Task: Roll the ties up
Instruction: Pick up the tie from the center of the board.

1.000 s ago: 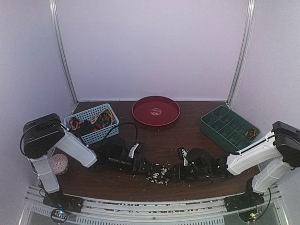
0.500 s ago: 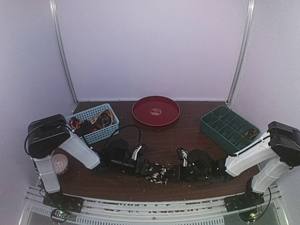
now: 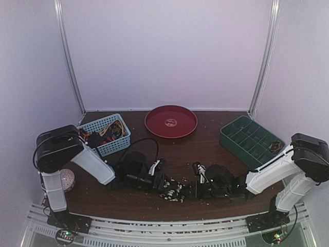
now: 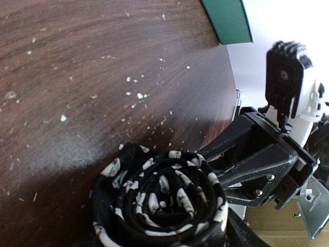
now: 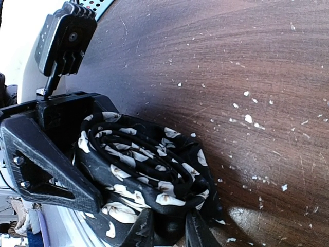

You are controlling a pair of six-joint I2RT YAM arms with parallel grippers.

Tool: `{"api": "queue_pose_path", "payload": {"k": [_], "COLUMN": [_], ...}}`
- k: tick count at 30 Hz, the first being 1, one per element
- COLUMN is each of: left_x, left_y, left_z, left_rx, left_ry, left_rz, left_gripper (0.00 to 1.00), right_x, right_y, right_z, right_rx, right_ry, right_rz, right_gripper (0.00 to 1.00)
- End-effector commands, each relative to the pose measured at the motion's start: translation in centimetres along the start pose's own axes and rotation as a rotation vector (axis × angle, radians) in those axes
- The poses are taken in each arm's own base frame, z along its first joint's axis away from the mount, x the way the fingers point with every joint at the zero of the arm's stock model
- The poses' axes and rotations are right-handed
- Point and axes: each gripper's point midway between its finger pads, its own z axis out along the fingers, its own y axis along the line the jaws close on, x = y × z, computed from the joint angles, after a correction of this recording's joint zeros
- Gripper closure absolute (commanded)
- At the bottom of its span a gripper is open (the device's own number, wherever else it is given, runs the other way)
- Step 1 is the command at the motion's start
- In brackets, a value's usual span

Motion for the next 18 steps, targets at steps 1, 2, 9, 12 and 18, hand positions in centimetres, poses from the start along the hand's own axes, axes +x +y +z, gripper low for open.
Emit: {"api": "queue_pose_path", "payload": {"k": [1,2,9,12,18], "left_x": [0.9,0.8,-0.2,-0.7,-0.8], "left_y": [-0.2,-0.3,-0.9,-2.5,-6.0], "left_z": [0.7,0.7,0.7,0.3,-0.7], "left_rx": [0.010,0.011,0.008,0.062,0.201], "left_ry": [0.043,0.041,0.009,-0.024,-0.062], "left_rz": [0.004,0.013,0.161,0.260,0.467], "left_gripper": [0.44,0.49,0.67,0.71,0.78], "right_x": [1.0,1.0,-0.9,-2.5,-3.5], "right_y": [-2.0,-2.0,-0.7,1.4,4.8], "right_z": [0.1,0.1,-2.1,-4.2,-7.2], "right_rx": [0.063,0.063,0.084,0.053,-0.017], "right_ry": [0.021,0.018,-0.028,-0.068,-0.050], "right_rz": [-0.032,-0.039,-0.148,-0.220,-0.390], "right_gripper": [0.79,0.78,0.65,0.58,0.41]}}
